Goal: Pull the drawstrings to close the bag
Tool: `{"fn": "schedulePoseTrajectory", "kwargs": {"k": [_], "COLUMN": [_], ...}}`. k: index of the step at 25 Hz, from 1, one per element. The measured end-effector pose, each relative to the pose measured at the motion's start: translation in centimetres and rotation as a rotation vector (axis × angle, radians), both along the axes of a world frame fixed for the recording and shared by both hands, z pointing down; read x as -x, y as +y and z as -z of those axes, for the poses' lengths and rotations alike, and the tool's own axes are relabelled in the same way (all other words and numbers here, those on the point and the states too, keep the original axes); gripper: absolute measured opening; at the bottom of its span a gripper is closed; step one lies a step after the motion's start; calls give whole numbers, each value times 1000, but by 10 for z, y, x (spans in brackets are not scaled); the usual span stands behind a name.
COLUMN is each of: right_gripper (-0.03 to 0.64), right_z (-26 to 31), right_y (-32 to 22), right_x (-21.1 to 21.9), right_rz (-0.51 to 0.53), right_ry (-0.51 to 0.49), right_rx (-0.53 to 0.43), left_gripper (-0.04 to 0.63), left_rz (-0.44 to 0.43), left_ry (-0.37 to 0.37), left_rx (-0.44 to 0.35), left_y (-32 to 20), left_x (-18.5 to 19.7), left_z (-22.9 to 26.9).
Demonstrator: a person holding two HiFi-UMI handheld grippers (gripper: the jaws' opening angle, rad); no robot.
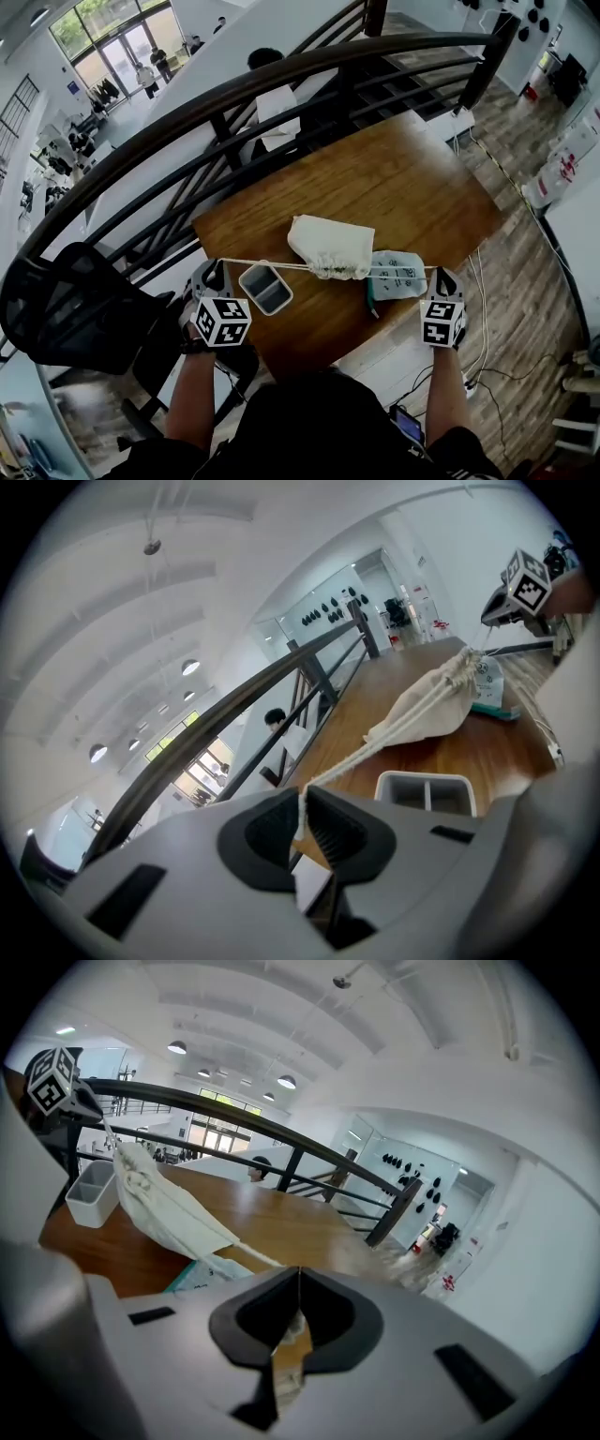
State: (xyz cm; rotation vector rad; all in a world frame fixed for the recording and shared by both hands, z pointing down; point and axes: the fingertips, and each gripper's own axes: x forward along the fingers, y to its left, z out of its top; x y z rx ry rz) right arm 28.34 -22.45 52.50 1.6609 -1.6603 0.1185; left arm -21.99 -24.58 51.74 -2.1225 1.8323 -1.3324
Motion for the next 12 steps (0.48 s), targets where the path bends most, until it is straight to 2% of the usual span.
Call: {"fn": "schedulePoseTrajectory", "kwargs": {"k": [12], "right_gripper": [0], "right_z": [9], "right_y": [-12], "right_x": [6], "right_rz": [2], "right_ry": [-58], "right_rx": [-34], "left_gripper": [38], "left_rz": [18], "left_ry": [-7], "left_rx": [-11], "left_y": [-5], "left_x": [4], "left_z": [6]}}
